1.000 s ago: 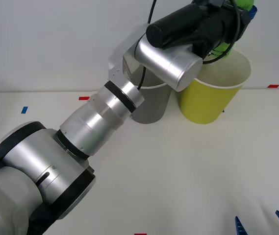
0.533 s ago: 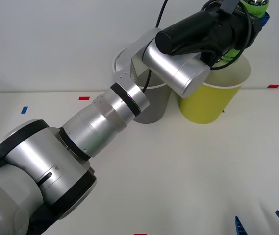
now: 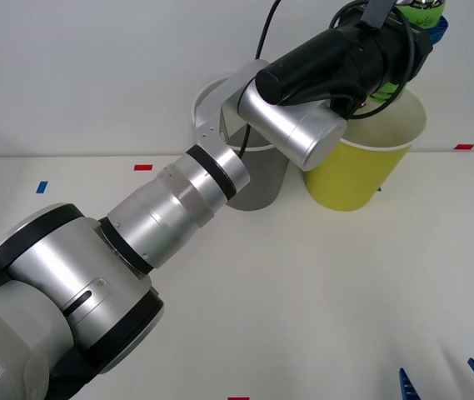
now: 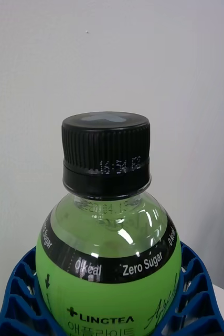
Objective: Put cans in the gray bin and PET bottles in the light green bin.
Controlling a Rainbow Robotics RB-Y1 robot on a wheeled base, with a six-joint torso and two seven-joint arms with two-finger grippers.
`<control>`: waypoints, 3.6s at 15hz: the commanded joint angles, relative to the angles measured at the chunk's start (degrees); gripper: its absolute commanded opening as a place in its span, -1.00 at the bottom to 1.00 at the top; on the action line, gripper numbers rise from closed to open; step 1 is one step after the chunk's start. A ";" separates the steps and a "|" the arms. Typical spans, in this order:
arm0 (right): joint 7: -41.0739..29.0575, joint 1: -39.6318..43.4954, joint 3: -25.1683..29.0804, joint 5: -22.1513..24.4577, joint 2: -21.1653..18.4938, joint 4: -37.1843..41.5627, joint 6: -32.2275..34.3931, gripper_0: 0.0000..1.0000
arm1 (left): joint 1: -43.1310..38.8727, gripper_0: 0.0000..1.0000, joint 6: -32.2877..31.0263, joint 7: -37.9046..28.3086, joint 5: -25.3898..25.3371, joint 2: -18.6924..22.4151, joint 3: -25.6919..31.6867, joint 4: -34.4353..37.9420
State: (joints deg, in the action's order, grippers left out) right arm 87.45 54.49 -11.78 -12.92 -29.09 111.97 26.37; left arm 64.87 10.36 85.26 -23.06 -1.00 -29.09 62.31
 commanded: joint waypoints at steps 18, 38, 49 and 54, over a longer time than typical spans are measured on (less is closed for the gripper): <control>0.00 0.00 0.00 0.00 0.00 0.00 0.00 1.00 | -33.14 1.00 30.34 1.66 0.83 10.93 7.03 55.37; 0.00 0.00 0.00 0.00 0.00 0.00 0.00 1.00 | -90.71 1.00 21.02 3.16 5.57 20.42 17.32 83.32; 0.00 0.00 0.00 0.00 0.00 0.00 0.00 1.00 | -99.85 1.00 -12.55 2.98 13.92 21.39 11.52 62.76; 0.00 0.00 0.00 0.00 0.00 0.00 0.00 1.00 | -109.25 1.00 -24.42 3.16 19.20 21.48 9.58 56.96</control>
State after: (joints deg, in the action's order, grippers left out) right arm 87.45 54.49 -11.78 -12.92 -29.09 111.97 26.37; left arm -42.65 -10.71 88.04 -4.28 20.27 -18.70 121.71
